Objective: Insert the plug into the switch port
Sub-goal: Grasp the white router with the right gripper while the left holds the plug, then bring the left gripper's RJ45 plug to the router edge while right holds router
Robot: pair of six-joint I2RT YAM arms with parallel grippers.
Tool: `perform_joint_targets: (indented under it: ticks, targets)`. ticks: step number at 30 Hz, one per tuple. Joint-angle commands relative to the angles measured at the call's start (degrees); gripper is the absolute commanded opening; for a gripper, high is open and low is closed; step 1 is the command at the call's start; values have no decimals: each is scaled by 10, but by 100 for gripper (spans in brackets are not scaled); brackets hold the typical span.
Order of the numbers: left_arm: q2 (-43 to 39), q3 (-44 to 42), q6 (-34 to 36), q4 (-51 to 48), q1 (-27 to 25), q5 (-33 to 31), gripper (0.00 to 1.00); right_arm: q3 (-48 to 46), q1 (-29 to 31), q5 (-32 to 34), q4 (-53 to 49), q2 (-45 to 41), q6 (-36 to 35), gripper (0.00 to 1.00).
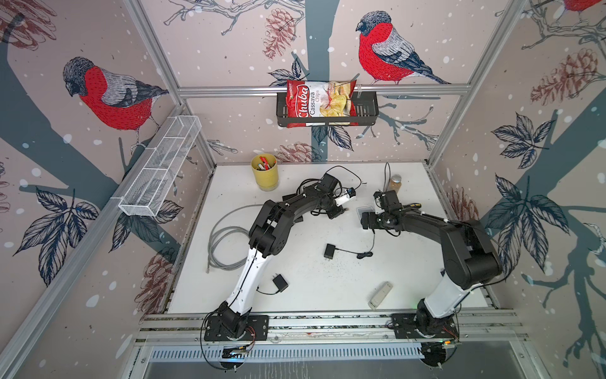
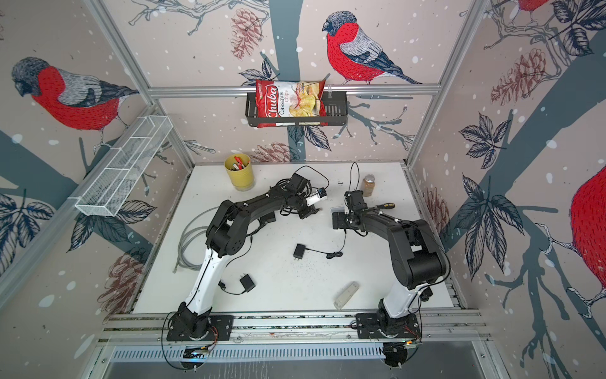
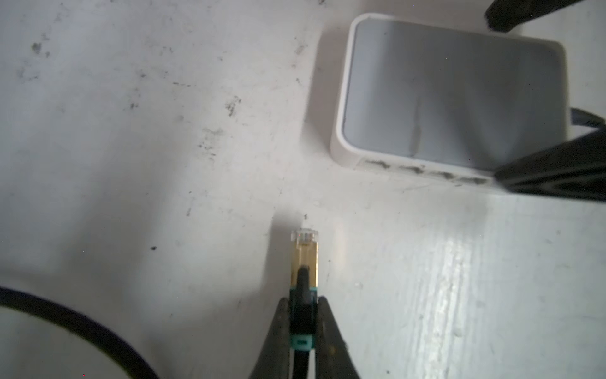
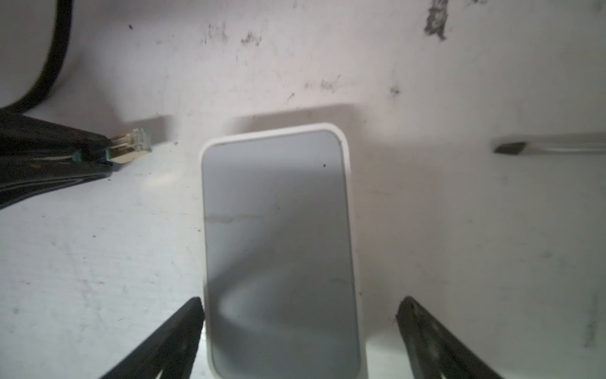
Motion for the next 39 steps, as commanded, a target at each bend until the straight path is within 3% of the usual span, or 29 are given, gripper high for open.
perform_joint_targets:
  ticks: [1,7,19,39]
  targets:
    - [-2,-1,20,9,-9,-14,2,-2,-36,-76,16,-15,35,92]
    - [17,28,36,-1,-20,-7,2,11,-82,-156,62,13,98,81]
    - [29,47,47,-11,-38,2,2,71,-47,-91,27,87,84,79]
    - [11,17,38,36,-60,-53,3,47,-47,-90,30,87,79,68]
